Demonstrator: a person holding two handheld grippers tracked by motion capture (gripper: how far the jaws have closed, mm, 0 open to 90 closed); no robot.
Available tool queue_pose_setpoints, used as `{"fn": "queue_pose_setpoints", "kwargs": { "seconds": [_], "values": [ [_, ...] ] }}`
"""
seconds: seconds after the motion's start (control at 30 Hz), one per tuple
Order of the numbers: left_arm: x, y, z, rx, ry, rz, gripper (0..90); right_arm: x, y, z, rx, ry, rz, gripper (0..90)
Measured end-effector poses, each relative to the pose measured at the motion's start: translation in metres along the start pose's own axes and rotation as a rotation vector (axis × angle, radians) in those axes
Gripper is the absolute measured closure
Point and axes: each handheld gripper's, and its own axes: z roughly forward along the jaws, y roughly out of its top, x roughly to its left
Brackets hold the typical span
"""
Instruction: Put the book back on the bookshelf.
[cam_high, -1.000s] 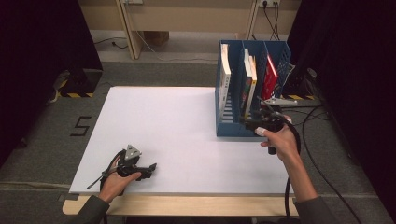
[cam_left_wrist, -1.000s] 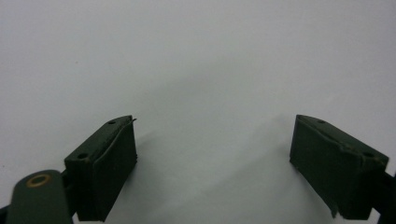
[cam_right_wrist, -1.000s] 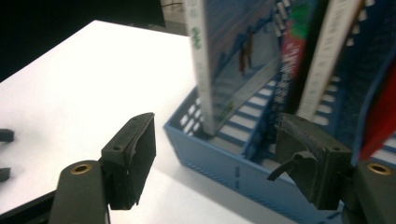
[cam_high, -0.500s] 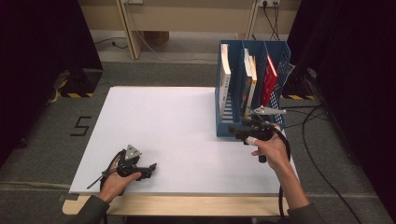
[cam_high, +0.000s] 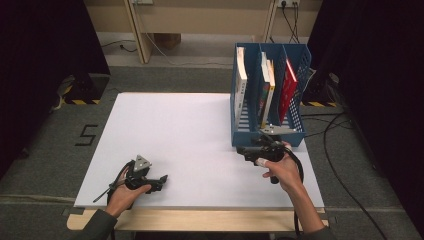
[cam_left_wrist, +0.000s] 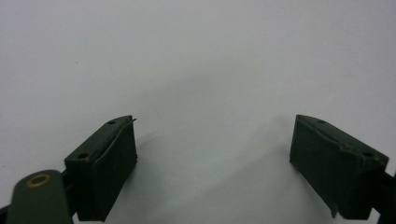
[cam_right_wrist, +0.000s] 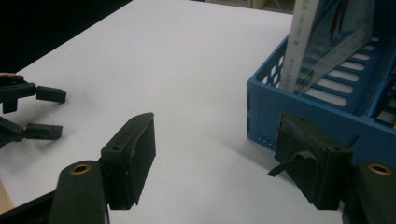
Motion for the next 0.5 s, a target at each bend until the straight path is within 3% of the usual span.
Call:
{"fn": "queue_pose_setpoints", "kwargs": {
  "seconds": [0.5],
  "values": [
    [-0.001,0.0,0.0,-0.004,0.002,0.001,13.9,0.008,-0.026,0.014,0.062,0.019,-0.021,29.5]
  ]
}}
